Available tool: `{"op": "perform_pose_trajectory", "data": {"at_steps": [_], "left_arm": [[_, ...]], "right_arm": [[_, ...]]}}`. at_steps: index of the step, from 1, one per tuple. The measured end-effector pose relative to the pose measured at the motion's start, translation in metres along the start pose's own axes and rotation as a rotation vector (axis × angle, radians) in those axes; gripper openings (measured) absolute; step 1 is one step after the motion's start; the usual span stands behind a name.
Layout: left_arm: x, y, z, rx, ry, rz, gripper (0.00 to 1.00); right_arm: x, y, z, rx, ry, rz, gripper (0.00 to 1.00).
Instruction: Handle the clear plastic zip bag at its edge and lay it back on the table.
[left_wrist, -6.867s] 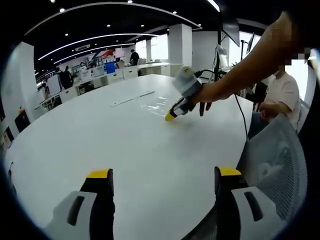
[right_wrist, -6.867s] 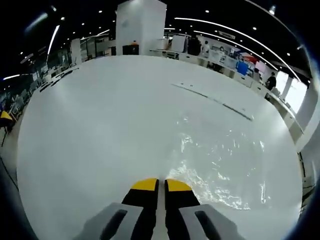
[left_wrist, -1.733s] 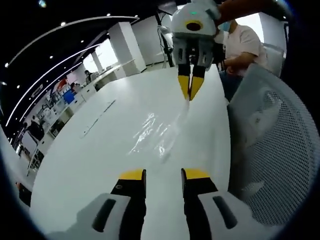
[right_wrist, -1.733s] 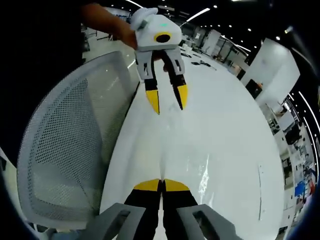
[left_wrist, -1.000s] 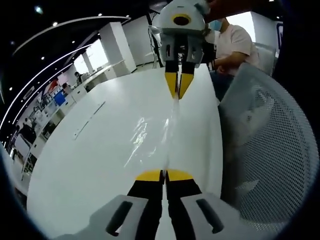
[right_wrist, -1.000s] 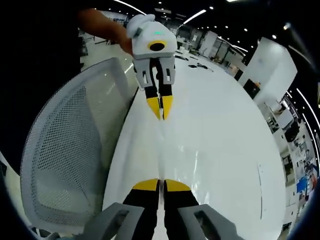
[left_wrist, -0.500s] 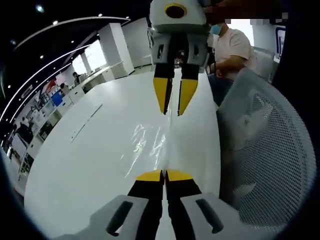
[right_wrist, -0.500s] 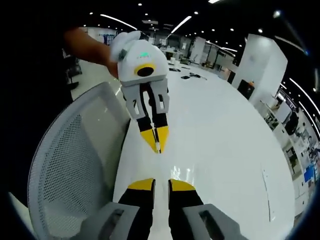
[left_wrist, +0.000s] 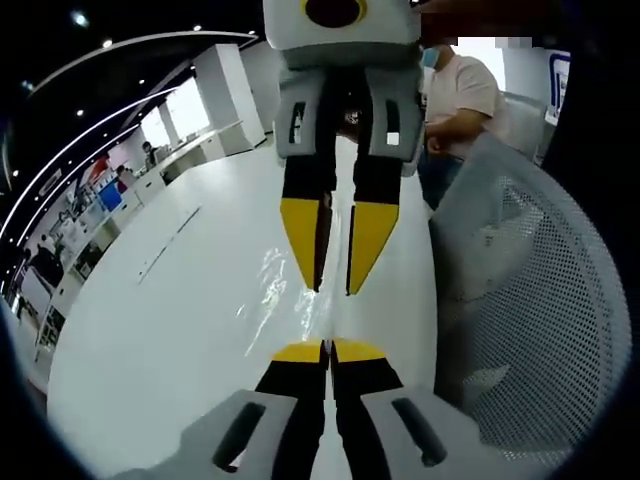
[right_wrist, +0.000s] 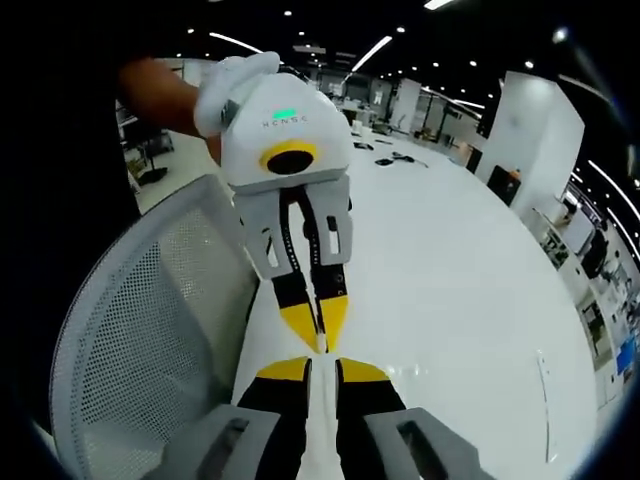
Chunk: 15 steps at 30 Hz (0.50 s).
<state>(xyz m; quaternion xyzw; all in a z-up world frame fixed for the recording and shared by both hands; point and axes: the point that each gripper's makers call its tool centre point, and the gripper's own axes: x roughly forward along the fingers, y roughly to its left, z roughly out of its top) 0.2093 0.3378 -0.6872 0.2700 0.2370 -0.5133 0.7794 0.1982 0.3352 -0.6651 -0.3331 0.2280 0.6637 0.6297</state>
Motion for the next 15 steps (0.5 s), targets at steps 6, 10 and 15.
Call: {"op": "perform_pose_trajectory", "data": {"at_steps": [6,10,15], "left_arm": [[0.0,0.0,0.0,0.003,0.001,-0.003,0.0],[0.0,-0.002,0.0,0.006,0.003,-0.007,0.0],[0.002,-0.002,0.0,0.018,0.006,-0.009,0.0]], "right_arm": [[0.01,0.002,0.0,0.003,0.004,0.013,0.06],[0.015,0.002,0.0,0.003,0.011,0.016,0.05],[0.018,0.002,0.0,0.008,0.013,0.015,0.04]]}}
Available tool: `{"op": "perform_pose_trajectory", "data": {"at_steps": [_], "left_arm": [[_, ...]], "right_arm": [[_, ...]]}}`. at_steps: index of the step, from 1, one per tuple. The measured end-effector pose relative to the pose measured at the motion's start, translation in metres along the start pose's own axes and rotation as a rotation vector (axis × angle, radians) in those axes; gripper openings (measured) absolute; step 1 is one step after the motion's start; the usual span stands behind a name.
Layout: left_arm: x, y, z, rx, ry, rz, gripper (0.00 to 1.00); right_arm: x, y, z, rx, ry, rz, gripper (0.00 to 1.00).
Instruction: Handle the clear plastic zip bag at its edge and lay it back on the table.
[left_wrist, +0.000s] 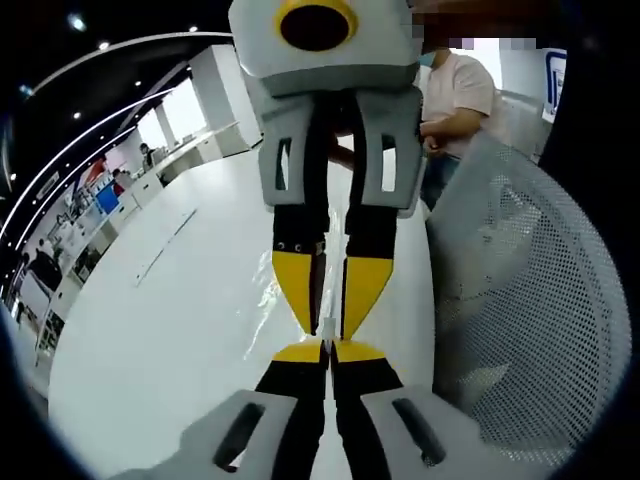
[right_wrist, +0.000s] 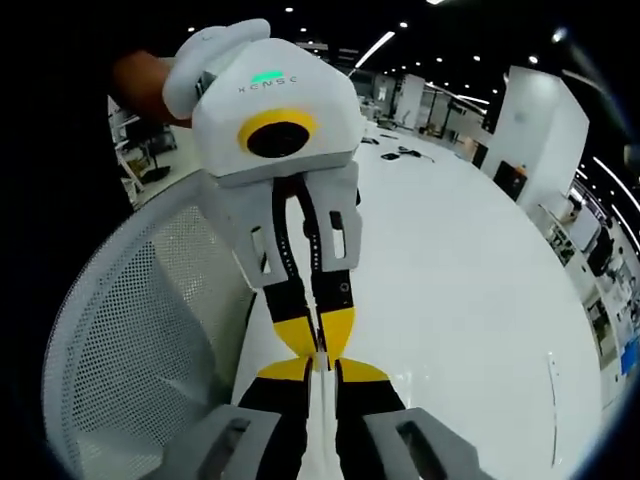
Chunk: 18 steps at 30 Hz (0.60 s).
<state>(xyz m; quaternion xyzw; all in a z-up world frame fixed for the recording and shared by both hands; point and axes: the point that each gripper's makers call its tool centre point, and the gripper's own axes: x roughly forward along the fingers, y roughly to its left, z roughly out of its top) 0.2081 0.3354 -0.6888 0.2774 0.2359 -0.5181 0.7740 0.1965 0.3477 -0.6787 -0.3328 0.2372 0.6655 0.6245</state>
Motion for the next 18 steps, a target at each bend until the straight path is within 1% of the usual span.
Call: {"op": "perform_pose_trajectory", "data": {"at_steps": [4,7,8,9,11,13,16,18], "left_arm": [[0.0004,-0.0007,-0.0008,0.004,0.001,-0.017,0.0],[0.0,-0.0008,0.0001,0.009,0.001,-0.024,0.0],[-0.0002,-0.0004,-0.0002,0.009,0.002,-0.022,0.01],[-0.0018,0.0045,-0.0002,0.024,0.007,0.0,0.02],[-0.003,0.0059,0.0004,0.02,0.011,0.006,0.06],[-0.0026,0.0055,-0.0008,0.016,0.012,0.0,0.06],[-0.0037,0.0023,-0.0015,0.033,0.022,-0.014,0.04],[-0.0035,-0.0017,-0.0028,0.051,0.033,-0.03,0.01]], "right_arm": [[0.0012,0.0006,-0.0019,0.004,0.009,0.004,0.0],[0.0014,0.001,-0.0014,0.014,0.012,0.006,0.0],[0.0016,-0.0001,-0.0016,0.021,0.015,0.002,0.0],[0.0017,-0.0011,-0.0017,0.029,0.017,-0.002,0.0],[0.0027,-0.0016,-0.0051,0.066,0.036,-0.001,0.0],[0.0053,-0.0009,-0.0071,0.093,0.05,0.004,0.0],[0.0073,0.0004,-0.0079,0.096,0.06,0.007,0.0],[0.0093,0.0013,-0.0091,0.101,0.07,0.01,0.0]]}}
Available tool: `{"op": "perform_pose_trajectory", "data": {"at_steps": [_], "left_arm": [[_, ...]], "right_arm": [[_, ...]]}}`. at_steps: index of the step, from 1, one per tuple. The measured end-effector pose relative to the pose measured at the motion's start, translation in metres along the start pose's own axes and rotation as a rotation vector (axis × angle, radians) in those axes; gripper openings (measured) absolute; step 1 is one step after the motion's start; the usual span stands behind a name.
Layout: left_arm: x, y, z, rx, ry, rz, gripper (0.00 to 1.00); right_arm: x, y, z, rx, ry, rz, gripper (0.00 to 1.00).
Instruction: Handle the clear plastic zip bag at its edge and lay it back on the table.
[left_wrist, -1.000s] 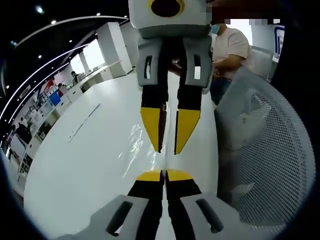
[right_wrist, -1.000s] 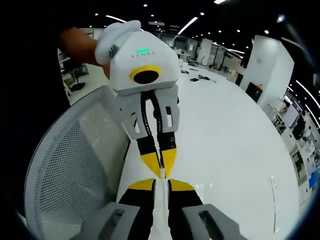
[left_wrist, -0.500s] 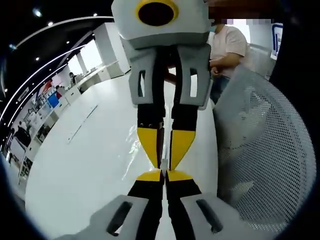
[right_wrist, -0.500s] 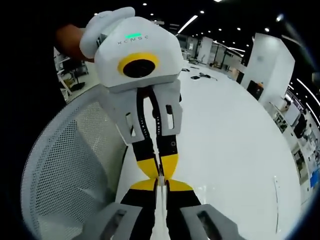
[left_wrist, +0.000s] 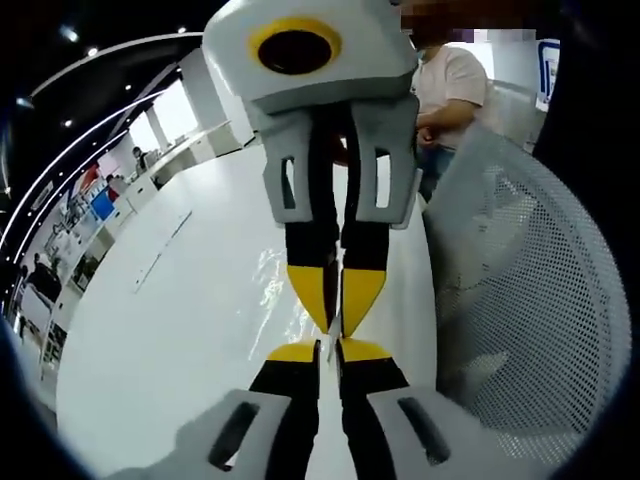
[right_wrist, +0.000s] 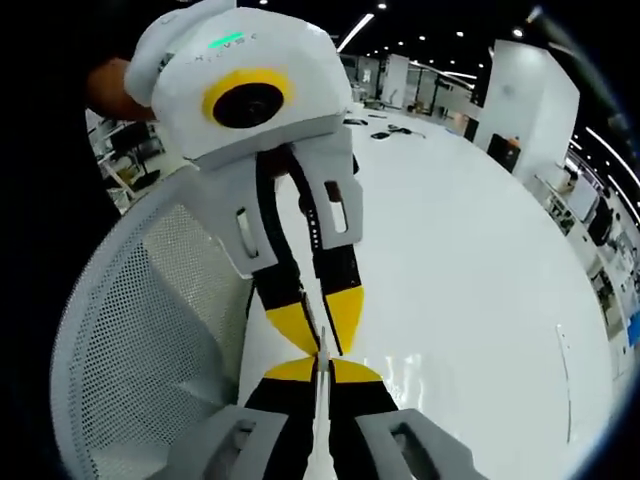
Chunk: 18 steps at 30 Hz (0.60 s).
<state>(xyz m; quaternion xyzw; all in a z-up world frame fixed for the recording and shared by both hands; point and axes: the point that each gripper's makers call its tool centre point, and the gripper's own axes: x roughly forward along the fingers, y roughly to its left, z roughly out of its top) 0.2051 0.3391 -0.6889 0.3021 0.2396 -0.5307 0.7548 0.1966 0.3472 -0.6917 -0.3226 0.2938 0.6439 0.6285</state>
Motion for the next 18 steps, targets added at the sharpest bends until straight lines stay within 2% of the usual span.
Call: {"op": "perform_pose_trajectory", "data": {"at_steps": [4,6,7,9,12,18], "left_arm": [[0.002,-0.006,-0.004,0.033,0.009,-0.026,0.0],[0.002,-0.006,-0.006,-0.067,0.01,-0.034,0.0],[0.002,-0.002,-0.006,-0.072,0.009,-0.02,0.0],[0.003,-0.001,-0.005,-0.027,0.004,-0.014,0.0],[0.003,-0.001,-0.007,-0.076,0.012,-0.019,0.0],[0.004,0.002,-0.012,-0.068,0.029,-0.011,0.0]], "right_arm": [[0.003,0.005,-0.003,-0.001,0.021,0.02,0.0],[0.003,0.006,-0.004,0.005,0.027,0.025,0.0],[0.003,0.005,-0.004,0.009,0.029,0.016,0.0],[0.003,0.003,-0.005,0.019,0.034,0.01,0.0],[0.002,0.002,-0.008,0.016,0.047,0.004,0.0],[-0.003,-0.001,-0.021,0.031,0.07,-0.013,0.0]]}}
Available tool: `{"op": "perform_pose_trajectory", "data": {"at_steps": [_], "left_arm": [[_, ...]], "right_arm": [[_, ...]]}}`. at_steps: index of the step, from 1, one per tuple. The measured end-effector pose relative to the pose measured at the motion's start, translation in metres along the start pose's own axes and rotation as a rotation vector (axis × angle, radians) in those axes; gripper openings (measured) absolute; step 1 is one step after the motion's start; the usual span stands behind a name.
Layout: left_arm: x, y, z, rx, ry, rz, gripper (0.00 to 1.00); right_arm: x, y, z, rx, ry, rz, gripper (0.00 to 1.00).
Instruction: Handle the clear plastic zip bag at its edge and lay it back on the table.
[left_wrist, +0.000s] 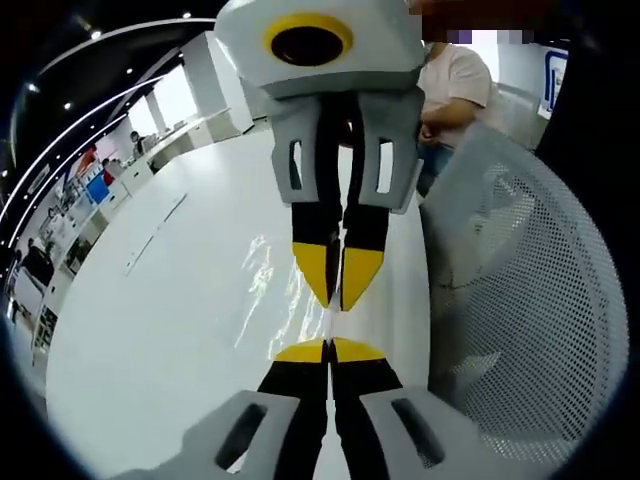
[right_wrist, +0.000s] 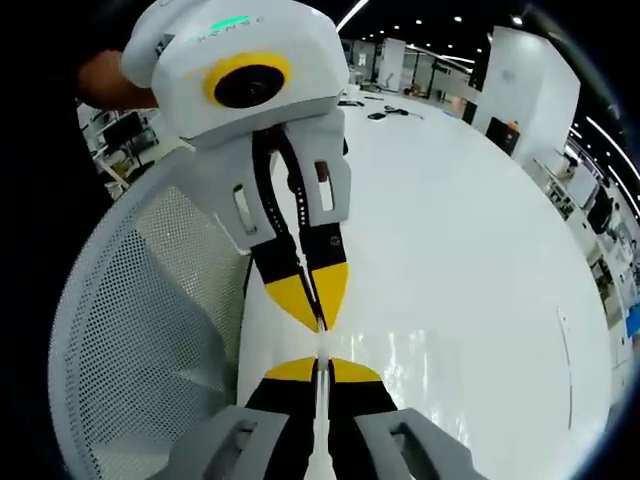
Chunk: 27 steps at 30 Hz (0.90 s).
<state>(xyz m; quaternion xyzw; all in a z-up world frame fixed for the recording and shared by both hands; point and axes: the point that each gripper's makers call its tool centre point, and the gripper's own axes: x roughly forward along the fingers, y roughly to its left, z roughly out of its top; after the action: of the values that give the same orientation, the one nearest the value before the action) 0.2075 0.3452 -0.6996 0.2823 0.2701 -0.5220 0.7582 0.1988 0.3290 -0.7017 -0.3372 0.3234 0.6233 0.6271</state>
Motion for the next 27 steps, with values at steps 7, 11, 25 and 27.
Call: {"op": "perform_pose_trajectory", "data": {"at_steps": [7,11,25,27], "left_arm": [[0.007,-0.005,-0.001,0.155,0.048,0.002,0.0],[0.009,-0.003,0.001,0.121,0.043,0.007,0.0],[0.016,-0.011,0.011,0.131,0.024,-0.015,0.0],[0.016,-0.011,0.014,0.121,0.009,-0.012,0.0]], "right_arm": [[0.0,0.003,0.0,-0.048,0.018,-0.013,0.0],[-0.001,0.003,0.002,-0.062,0.008,-0.017,0.0],[-0.002,0.008,0.003,-0.103,0.018,-0.023,0.0],[-0.002,0.006,0.005,-0.187,0.019,-0.041,0.0]]}}
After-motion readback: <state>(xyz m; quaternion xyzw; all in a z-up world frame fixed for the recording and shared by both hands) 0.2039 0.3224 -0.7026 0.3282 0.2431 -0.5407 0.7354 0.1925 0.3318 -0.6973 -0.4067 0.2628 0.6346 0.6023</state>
